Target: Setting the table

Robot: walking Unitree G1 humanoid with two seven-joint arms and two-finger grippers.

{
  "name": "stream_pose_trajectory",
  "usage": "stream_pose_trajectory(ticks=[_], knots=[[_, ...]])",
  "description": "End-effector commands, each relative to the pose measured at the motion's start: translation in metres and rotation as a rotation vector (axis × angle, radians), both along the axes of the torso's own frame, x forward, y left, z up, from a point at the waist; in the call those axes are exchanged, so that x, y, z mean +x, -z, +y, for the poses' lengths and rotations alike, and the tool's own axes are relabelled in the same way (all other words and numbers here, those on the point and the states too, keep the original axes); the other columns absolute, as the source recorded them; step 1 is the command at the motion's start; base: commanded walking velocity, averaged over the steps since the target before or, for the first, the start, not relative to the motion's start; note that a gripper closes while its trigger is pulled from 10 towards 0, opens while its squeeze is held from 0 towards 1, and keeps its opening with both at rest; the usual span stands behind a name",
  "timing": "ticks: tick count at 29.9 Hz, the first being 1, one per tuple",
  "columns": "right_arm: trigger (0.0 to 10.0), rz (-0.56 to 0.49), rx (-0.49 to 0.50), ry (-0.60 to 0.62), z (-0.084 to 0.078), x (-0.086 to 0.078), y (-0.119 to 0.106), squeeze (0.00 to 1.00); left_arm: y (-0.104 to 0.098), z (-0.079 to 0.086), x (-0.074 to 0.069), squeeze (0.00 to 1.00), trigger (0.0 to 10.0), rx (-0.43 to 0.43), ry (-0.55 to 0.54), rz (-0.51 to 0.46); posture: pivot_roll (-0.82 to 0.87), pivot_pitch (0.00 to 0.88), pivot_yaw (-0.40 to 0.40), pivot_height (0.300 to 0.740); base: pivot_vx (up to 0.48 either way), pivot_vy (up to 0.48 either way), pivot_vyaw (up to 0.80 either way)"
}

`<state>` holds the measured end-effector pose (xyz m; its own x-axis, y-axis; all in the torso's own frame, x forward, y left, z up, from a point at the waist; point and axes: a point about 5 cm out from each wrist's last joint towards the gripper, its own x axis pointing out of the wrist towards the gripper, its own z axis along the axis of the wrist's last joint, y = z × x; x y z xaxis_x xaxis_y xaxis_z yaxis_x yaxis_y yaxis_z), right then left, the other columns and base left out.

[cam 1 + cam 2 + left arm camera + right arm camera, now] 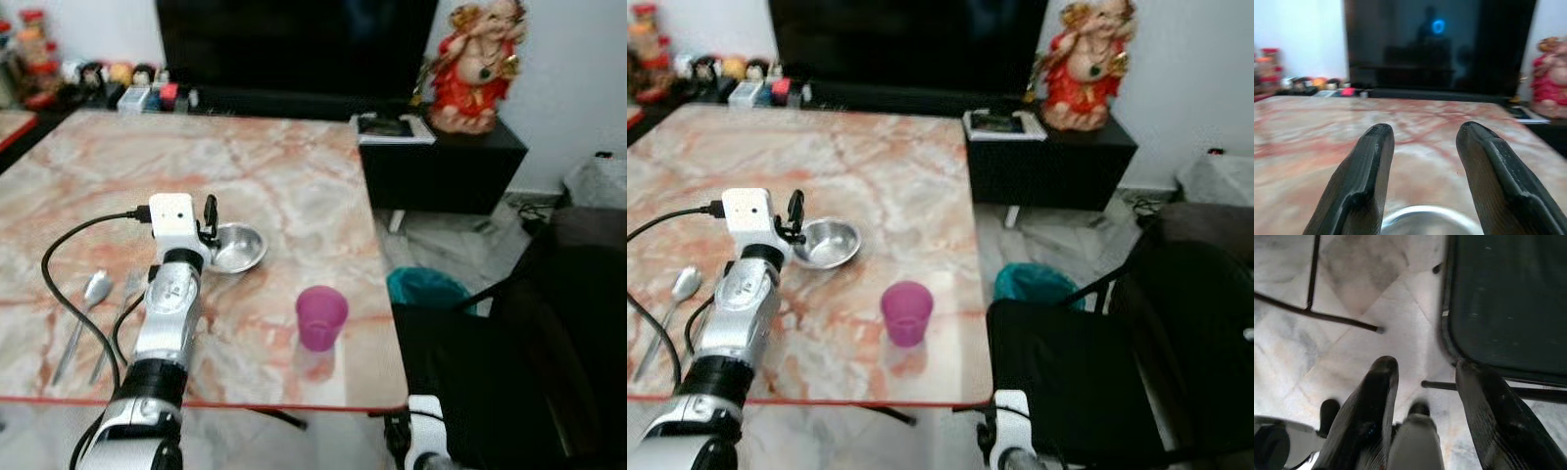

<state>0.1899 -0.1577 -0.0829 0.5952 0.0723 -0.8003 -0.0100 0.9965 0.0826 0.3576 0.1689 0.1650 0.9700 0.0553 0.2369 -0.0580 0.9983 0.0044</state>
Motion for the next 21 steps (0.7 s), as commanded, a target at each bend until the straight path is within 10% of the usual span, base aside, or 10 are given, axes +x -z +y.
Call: stream_pose_trajectory(ticks=[1, 10, 11, 12, 13, 21], knots=[[10.0, -0.006, -0.015, 0.023, -0.009, 0.001, -0.001, 0.0, -0.002, -0.008, 0.001, 0.0, 10.0, -0.004, 0.023, -0.007, 0.01, 0.0, -0.069, 0.74, 0.0, 0.0, 0.0], [10.0, -0.001, -0.015, 0.021, -0.01, 0.001, -0.001, 0.0, -0.001, 0.003, 0.004, 0.0, 10.0, -0.089, -0.038, 0.027, 0.0, 0.0, -0.074, 0.74, 0.0, 0.0, 0.0], [10.0, 0.002, -0.016, 0.019, -0.01, 0.0, -0.001, 0.0, -0.002, 0.009, 0.006, 0.49, 10.0, -0.125, -0.066, 0.038, 0.0, 0.0, -0.077, 0.74, 0.0, 0.0, 0.0], [10.0, 0.003, -0.016, 0.019, -0.01, 0.0, 0.0, 0.0, -0.002, 0.01, 0.006, 0.49, 10.0, -0.133, -0.073, 0.043, 0.0, 0.0, -0.077, 0.74, 0.0, 0.0, 0.0], [10.0, 0.004, -0.017, 0.018, -0.011, -0.001, 0.0, 0.0, -0.003, 0.014, 0.008, 1.0, 10.0, -0.168, -0.081, 0.049, 0.0, 0.0, -0.078, 0.74, 0.0, 0.0, 0.0], [10.0, 0.008, -0.024, 0.016, -0.015, -0.002, 0.0, 0.0, -0.008, 0.035, 0.018, 1.0, 10.0, -0.301, -0.171, 0.099, -0.01, 0.0, -0.081, 0.74, 0.0, 0.0, 0.0]])
